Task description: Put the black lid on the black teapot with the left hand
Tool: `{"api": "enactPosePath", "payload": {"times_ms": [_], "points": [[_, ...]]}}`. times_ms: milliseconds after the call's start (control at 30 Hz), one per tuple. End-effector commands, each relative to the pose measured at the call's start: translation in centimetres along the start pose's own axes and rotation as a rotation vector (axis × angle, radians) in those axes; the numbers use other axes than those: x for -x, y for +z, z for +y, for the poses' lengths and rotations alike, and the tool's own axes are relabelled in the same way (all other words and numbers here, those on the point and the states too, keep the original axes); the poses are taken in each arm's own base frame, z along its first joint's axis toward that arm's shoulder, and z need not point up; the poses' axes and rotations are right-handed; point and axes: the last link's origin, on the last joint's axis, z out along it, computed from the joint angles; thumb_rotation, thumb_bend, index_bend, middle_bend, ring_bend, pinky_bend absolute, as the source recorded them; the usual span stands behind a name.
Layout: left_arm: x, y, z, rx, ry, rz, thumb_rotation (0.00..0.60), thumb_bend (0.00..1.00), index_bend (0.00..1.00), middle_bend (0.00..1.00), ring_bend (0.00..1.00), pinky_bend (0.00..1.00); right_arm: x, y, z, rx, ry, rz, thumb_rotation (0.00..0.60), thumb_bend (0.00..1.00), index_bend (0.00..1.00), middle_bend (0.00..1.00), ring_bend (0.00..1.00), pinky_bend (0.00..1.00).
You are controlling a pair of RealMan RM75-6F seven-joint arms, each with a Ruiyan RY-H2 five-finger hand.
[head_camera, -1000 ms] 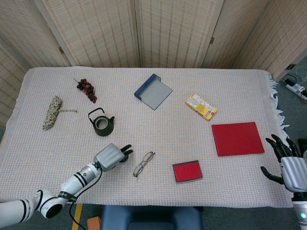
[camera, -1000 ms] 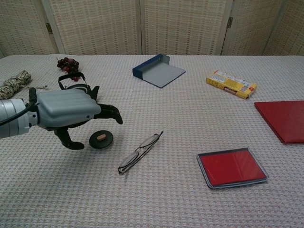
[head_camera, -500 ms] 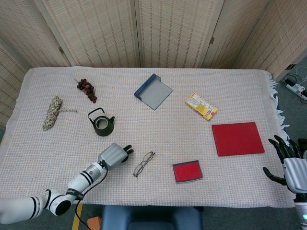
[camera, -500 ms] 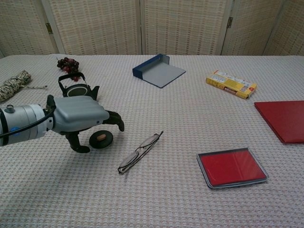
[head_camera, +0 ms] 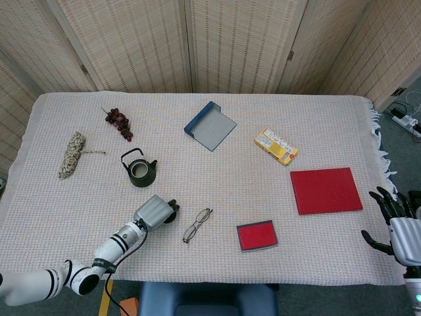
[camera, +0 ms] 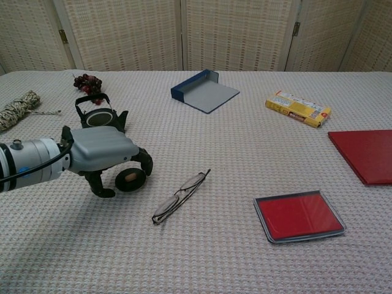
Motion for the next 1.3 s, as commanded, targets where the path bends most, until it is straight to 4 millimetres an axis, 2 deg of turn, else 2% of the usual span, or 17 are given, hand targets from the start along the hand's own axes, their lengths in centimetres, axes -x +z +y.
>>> {"api": "enactPosePath", "payload": {"times_ms": [33, 433, 633, 967, 1300], "points": [[0.2, 0.2, 0.0, -0.002, -0.003, 0.000, 0.600, 0.23, 0.30, 0.27, 0.80, 0.73, 0.0, 0.0, 0.0, 0.000, 0.000, 0.000, 0.600, 0.29, 0.11, 0.09, 0.19, 0.00], [0.6, 0.7, -0.4, -0.009, -0.024, 0.028, 0.600, 0.27, 0.40, 0.38, 0.84, 0.75, 0.0, -0.1, 0.1, 0.004, -0.001, 0.002, 0.600, 0.29, 0.12, 0.11, 0.19, 0.00], [-0.7, 0.2, -1.3, -0.027, -0.055, 0.073, 0.600, 0.27, 0.42, 0.41, 0.85, 0.75, -0.1, -0.1, 0.0, 0.005, -0.002, 0.003, 0.600, 0.29, 0.12, 0.11, 0.19, 0.00], [-4.8, 0.2, -5.3, -0.126, -0.156, 0.161, 0.600, 0.27, 0.42, 0.41, 0.85, 0.75, 0.0, -0.1, 0.0, 0.004, -0.003, 0.002, 0.600, 0.29, 0.12, 0.11, 0.19, 0.00], [-6.1, 2.3, -8.8, -0.251, -0.197, 0.145, 0.600, 0.27, 0.40, 0.41, 0.85, 0.75, 0.0, -0.2, 0.0, 0.011, -0.004, 0.001, 0.600, 0.29, 0.12, 0.11, 0.19, 0.00]]}}
